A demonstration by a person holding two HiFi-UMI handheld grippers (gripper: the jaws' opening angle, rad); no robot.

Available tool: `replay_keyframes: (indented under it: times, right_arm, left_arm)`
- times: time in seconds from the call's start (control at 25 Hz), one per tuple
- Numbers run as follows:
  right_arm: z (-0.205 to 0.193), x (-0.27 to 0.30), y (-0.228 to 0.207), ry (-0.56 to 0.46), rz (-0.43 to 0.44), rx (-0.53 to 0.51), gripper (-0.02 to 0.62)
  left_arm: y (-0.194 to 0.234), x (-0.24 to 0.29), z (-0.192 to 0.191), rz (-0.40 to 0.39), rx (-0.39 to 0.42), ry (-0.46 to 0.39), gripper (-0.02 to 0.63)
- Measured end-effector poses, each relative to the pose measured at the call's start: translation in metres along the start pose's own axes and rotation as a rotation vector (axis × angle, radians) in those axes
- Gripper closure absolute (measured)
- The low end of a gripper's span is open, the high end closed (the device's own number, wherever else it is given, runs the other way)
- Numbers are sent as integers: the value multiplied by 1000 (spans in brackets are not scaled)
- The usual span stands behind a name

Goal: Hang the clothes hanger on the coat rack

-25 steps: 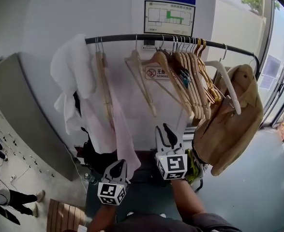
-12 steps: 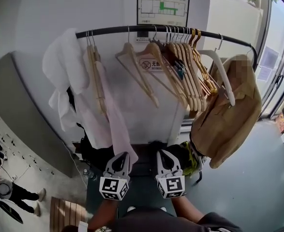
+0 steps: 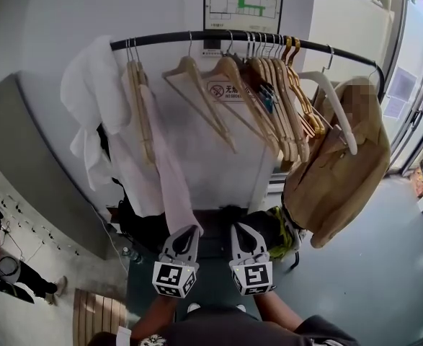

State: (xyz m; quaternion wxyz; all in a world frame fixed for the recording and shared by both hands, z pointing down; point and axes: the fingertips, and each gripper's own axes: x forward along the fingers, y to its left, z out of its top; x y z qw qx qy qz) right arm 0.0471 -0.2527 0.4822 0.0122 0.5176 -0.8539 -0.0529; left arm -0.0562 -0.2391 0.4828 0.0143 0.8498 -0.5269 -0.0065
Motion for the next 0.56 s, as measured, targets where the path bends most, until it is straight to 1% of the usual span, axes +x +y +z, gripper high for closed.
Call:
replay_keyframes:
  times: [0.32,0.56]
  right_arm:
    - [-4,-2,-1,12,-4,-4,580]
    - [-6,-3,2,15,8,-2,581]
  left_arm:
    - [0,-1,-1,5,0,1,597]
    - [-2,-1,-4,2,2,11,597]
